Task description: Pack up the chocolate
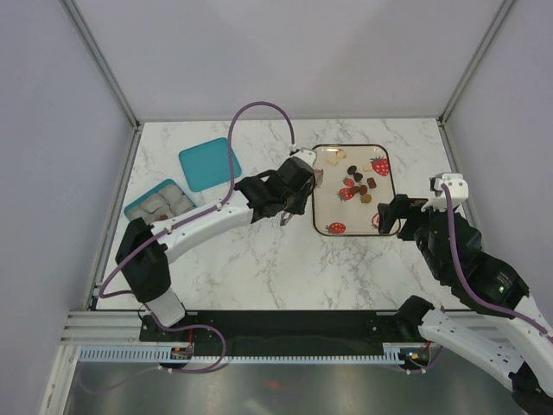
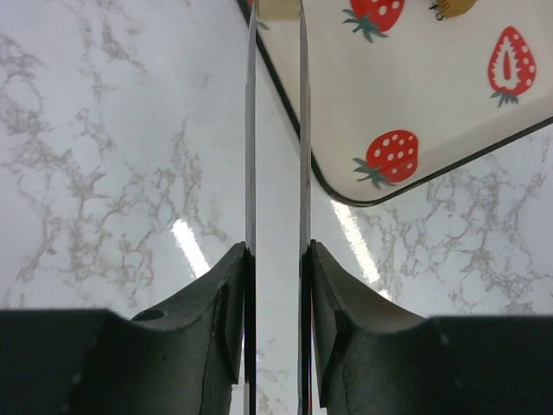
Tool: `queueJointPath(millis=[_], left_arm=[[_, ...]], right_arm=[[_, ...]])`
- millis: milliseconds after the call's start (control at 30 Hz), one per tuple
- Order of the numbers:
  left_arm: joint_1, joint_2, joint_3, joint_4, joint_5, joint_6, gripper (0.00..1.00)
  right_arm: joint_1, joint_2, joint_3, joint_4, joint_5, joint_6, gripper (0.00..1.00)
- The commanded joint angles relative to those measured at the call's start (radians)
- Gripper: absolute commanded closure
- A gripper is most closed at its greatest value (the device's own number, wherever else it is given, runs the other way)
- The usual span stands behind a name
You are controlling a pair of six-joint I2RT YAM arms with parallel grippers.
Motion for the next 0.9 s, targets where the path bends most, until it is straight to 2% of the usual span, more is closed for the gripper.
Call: queueJointPath(millis=[0,267,300,367,433,567,867], left_arm=[[0.051,-0.14,-0.062,-0.049,-0.084,-0.042,0.61],[0.238,-0.417,-0.283,-0.107,-0.111,-0.082,0.61],[0.295,-0.444,-0.3,-0.176,-0.081,-0.107,0.61],[0.381,-0.509,-0.34,-0.207,-0.075,-0.108,0.61],[0.428,-0.556,-0.36,-0.248,-0.075,-0.101,0.61],[0.522,-0.608,-0.384,-0.305,-0.09,-0.085,0.61],[0.628,-0.636,-0.418,-0.391,-0.136,-0.053,0.61]], right_arm=[[0.006,-0.01,-0.021,0.029,-0.018,0.015,0.05],[0.006,-0.01,-0.044,0.062,-0.05,0.003,0.05],[0.006,-0.012,-0.042,0.062,-0.051,-0.005,0.05],[0.006,-0.009,-0.045,0.071,-0.051,-0.011,0.05],[0.005,-0.006,-0.051,0.078,-0.053,-0.016,0.05],[0.003,-0.002,-0.053,0.089,-0.064,-0.017,0.05],[0.005,-0.01,-0.051,0.094,-0.073,-0.03,0.05]])
